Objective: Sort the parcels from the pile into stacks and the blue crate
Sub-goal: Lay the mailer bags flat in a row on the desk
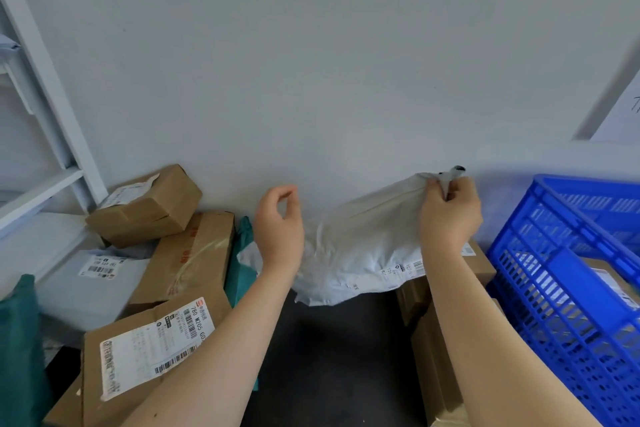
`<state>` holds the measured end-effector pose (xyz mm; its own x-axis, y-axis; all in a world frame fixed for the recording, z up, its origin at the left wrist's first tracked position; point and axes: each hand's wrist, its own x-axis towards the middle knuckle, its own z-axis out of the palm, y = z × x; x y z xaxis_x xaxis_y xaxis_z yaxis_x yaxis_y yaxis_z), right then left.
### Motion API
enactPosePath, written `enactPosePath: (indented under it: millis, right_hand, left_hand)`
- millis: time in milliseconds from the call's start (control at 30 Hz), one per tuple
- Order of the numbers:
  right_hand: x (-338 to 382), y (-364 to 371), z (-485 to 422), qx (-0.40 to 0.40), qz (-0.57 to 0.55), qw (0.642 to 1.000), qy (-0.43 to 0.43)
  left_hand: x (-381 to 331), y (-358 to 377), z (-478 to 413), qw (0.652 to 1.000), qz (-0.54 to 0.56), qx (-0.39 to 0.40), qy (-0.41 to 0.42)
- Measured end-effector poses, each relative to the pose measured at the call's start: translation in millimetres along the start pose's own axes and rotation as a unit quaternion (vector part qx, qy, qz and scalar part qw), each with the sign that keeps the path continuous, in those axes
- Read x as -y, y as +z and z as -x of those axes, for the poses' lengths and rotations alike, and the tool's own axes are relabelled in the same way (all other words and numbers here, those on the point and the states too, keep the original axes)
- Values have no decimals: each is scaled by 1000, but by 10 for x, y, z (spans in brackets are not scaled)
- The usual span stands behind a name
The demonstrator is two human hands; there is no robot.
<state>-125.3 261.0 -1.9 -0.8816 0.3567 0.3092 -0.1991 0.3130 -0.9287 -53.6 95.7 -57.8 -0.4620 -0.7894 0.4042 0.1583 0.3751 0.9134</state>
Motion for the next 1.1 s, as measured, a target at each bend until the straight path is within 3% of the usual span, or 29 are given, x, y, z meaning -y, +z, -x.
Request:
enactPosePath:
  millis: [100,200,300,400,700,900,1100]
  right_hand:
    - [-40,-40,-69,-41,-67,995,62]
    - [-39,-60,-113,-45,-108,988,99]
    - [-61,-61,-153,-42,-163,977,132]
    - [-76,-35,-148,-39,-209,965,156]
    - [-97,-2,-108,-55,-253,946,195]
    - [-8,-77,-132,-93,-219,963,130]
    - [24,-120,-131,-127,-200,969,75]
  left_hand:
    - [84,-48,-93,994,-11,-107,17]
    - [230,-83,-156,984,33,-142,-98]
    - [312,-116,-211,942,135,-82,-297]
    - [319,-136,-250,899,219,-3,-379]
    - [202,-136,-389,911,172,-66,-370]
    - [74,-168,-394,944,145,-122,-272]
    - [-3,-211,-514,950,166,-149,-219]
